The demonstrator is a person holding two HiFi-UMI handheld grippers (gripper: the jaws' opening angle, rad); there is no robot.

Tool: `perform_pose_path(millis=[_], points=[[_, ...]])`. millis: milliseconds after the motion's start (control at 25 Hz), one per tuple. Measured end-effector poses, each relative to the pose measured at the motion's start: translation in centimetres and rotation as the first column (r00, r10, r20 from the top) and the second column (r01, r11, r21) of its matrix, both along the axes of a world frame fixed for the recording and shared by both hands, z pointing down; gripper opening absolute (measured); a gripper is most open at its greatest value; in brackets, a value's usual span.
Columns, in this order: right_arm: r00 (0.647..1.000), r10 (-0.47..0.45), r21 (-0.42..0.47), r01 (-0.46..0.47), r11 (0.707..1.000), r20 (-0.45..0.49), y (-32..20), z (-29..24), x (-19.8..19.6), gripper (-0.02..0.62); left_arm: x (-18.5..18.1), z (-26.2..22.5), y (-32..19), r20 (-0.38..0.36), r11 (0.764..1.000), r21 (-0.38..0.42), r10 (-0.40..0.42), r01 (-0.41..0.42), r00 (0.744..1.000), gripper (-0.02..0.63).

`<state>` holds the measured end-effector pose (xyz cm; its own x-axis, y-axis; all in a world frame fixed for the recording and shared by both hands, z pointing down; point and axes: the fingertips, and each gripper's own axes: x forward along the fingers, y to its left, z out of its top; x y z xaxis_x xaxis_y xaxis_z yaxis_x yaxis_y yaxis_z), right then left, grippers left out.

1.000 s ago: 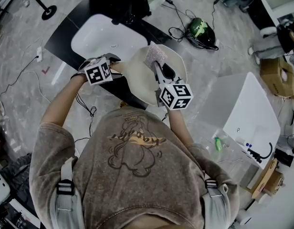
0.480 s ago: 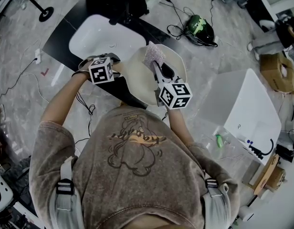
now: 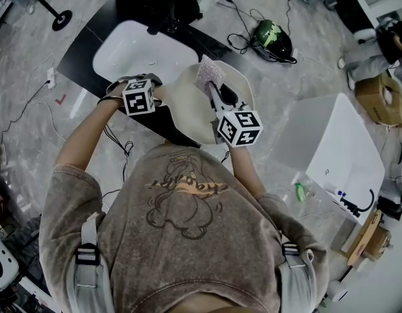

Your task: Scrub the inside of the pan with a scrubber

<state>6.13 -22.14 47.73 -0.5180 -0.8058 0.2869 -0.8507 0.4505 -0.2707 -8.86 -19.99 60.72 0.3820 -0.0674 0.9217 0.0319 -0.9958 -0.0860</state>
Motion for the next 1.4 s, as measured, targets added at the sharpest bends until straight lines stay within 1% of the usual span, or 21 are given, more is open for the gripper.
perform_pose_path(millis=[40, 120, 360, 600, 720, 840, 920, 1040, 1200, 1400], points=[[1.0, 0.0, -0.002, 0.0, 1.0, -0.001, -0.1, 0.1, 0.0, 0.089, 0.0, 0.2, 0.0, 0.009, 1.0, 0.012, 0.012, -0.012, 1.0, 0.255], [1.0, -0.003, -0.007, 0.003, 1.0, -0.006, -0.1, 0.5, 0.1, 0.089, 0.1, 0.3, 0.0, 0.006, 1.0, 0.011, 0.02, -0.02, 1.0, 0.252], [0.998, -0.033, -0.051, 0.03, 0.998, -0.045, 0.4, 1.9, 0.7, 0.089, 0.3, 0.0, 0.3, -0.014, 1.0, -0.001, 0.007, -0.007, 1.0, 0.247], [0.985, -0.134, -0.148, 0.118, 0.982, -0.104, 1.4, 5.4, -0.3, 0.089, 0.4, 0.1, 0.2, -0.013, 1.0, 0.003, 0.006, -0.006, 1.0, 0.247], [0.963, -0.222, -0.199, 0.19, 0.961, -0.151, 1.2, 7.5, -1.7, 0.089, 0.5, 0.1, 0.3, -0.011, 1.0, 0.002, 0.009, -0.009, 1.0, 0.247], [0.924, -0.321, -0.252, 0.266, 0.93, -0.208, 0.6, 9.6, -3.4, 0.089, 0.4, 0.1, 0.3, -0.008, 1.0, 0.002, 0.011, -0.011, 1.0, 0.247], [0.902, -0.356, -0.274, 0.287, 0.918, -0.247, -0.1, 10.9, -4.4, 0.089, 0.4, 0.2, 0.3, -0.007, 1.0, 0.003, 0.015, -0.014, 1.0, 0.247], [0.89, -0.348, -0.285, 0.265, 0.921, -0.296, -1.4, 12.2, -4.9, 0.089, 0.4, 0.3, 0.2, -0.01, 1.0, 0.004, 0.022, -0.022, 1.0, 0.244], [0.894, -0.328, -0.284, 0.244, 0.927, -0.306, -2.6, 12.7, -4.6, 0.089, 0.4, 0.2, 0.1, -0.012, 1.0, 0.004, 0.03, -0.029, 0.999, 0.244], [0.883, -0.309, -0.268, 0.221, 0.938, -0.352, -4.2, 13.7, -4.6, 0.092, 0.3, 0.3, 0.3, 0.0, 0.999, -0.008, 0.053, -0.053, 0.999, 0.244]])
